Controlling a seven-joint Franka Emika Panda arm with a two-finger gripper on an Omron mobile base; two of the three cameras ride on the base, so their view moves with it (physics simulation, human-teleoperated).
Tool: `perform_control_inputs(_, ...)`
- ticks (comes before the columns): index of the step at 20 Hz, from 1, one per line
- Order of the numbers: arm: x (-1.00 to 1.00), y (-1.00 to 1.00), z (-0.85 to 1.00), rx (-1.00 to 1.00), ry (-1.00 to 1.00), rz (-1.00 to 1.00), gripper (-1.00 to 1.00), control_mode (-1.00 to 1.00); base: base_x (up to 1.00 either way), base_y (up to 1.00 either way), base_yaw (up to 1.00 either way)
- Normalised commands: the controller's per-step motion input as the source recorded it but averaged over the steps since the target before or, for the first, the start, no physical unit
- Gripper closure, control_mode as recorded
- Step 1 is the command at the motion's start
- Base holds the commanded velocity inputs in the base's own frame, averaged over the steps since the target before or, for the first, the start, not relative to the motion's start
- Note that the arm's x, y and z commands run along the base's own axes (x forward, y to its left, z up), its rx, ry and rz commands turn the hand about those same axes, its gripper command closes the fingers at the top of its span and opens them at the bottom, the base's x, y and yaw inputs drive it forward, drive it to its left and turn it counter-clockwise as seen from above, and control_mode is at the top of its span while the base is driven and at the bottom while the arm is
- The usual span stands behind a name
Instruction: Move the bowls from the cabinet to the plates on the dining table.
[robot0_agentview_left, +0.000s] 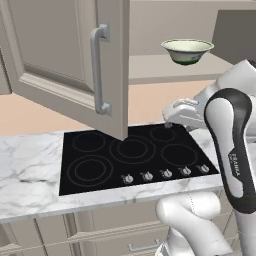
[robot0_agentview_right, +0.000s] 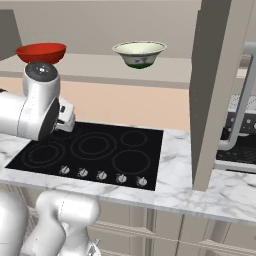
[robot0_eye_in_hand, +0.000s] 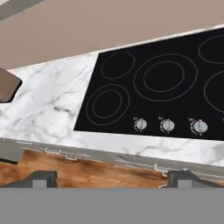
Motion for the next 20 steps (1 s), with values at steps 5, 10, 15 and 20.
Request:
perform_control_inputs(5, 0.44, 0.48, 0.0, 0.01, 0.08, 0.02, -1.0, -1.0, 0.0, 0.0, 0.0)
perform_control_inputs(10, 0.39, 0.42, 0.0, 0.03, 0.08, 0.05, -1.0, -1.0, 0.0, 0.0, 0.0)
perform_control_inputs(15, 0.35, 0.4, 0.0, 0.03, 0.07, 0.07, -1.0, -1.0, 0.0, 0.0, 0.0)
perform_control_inputs(20, 0.31, 0.29, -0.01, 0.08, 0.07, 0.1, -1.0, -1.0, 0.0, 0.0, 0.0)
